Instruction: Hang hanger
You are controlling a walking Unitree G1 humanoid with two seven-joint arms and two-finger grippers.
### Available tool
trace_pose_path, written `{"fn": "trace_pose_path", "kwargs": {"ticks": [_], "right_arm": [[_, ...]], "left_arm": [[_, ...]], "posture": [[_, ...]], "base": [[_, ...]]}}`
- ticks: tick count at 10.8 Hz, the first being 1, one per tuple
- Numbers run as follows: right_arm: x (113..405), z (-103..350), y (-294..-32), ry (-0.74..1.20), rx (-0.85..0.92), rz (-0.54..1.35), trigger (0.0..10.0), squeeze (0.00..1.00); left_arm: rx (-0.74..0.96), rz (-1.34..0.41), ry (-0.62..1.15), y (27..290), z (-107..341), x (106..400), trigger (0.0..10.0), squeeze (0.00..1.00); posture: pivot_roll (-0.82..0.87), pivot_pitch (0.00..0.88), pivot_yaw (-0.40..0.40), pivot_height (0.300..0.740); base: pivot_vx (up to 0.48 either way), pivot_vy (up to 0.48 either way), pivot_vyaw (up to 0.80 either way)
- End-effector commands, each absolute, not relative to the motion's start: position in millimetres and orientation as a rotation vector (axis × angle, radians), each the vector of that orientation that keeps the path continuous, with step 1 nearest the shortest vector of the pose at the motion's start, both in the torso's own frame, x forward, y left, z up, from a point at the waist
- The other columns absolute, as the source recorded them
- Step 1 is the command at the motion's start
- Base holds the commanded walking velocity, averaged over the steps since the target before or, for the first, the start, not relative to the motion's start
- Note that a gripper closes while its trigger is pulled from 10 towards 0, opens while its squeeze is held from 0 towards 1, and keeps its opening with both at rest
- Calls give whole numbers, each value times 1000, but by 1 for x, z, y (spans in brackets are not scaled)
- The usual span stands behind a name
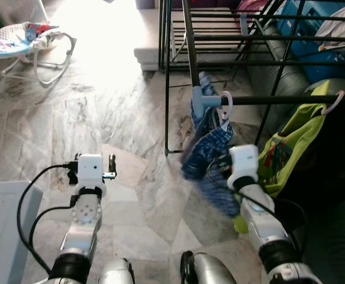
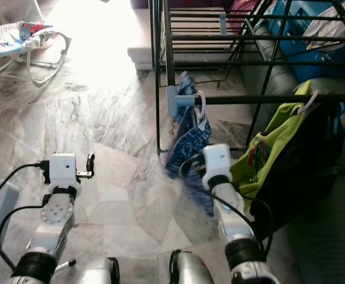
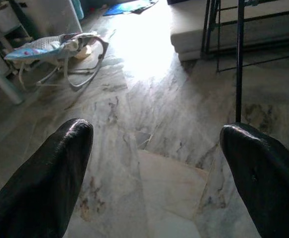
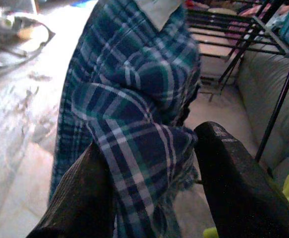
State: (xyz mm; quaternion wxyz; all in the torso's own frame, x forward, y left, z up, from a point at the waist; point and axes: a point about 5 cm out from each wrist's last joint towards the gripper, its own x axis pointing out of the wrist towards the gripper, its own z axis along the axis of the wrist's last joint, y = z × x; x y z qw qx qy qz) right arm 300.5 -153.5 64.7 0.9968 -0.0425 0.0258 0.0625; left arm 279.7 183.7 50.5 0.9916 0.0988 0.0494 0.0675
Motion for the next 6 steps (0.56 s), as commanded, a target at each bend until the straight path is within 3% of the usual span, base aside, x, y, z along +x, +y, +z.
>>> {"fn": "trace_pose_path", "kwargs": {"ticks": [1, 6], "right_arm": [[297, 69, -157, 23, -60, 110, 10000, 1000], [270, 78, -170, -41, 0, 115, 10000, 1000]], "left_arm": [[225, 113, 99, 184, 49, 275, 10000, 0], [307, 111, -45, 180, 66, 262, 10000, 0]], "posture": [[-12, 171, -15, 740], [-21, 189, -47, 740]], "base": [[0, 0, 0], [0, 0, 0]]}}
